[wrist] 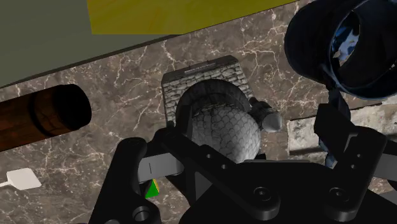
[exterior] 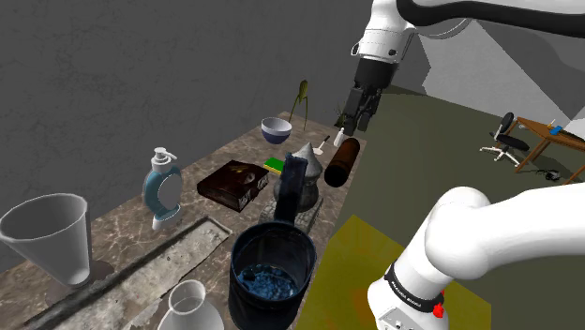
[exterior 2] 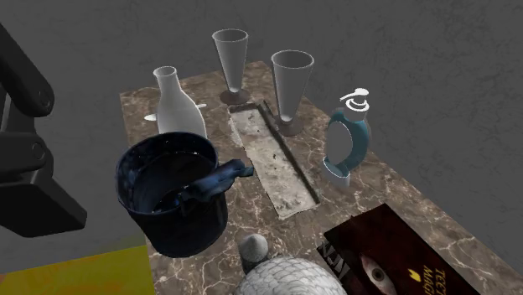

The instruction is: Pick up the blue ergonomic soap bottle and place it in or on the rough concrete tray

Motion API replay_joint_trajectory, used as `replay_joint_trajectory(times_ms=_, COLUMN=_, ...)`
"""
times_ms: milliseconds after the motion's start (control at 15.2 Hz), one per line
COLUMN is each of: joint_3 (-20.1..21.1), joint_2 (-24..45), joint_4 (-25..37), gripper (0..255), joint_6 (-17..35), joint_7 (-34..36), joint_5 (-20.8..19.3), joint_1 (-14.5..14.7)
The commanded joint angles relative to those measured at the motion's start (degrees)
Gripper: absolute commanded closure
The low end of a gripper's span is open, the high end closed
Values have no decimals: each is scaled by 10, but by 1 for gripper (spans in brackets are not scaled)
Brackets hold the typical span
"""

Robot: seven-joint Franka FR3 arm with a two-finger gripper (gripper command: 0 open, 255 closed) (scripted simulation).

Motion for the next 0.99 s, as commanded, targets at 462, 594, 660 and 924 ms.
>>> replay_joint_trajectory(times_ms=462, joint_3=60, joint_2=121, joint_4=52, gripper=0, joint_6=73, joint_7=53, joint_5=28, joint_1=27)
replay_joint_trajectory(times_ms=594, joint_3=76, joint_2=159, joint_4=73, gripper=0, joint_6=90, joint_7=69, joint_5=32, joint_1=33)
replay_joint_trajectory(times_ms=660, joint_3=84, joint_2=178, joint_4=85, gripper=0, joint_6=98, joint_7=76, joint_5=32, joint_1=36)
replay_joint_trajectory(times_ms=924, joint_3=113, joint_2=258, joint_4=138, gripper=0, joint_6=125, joint_7=108, joint_5=30, joint_1=47)
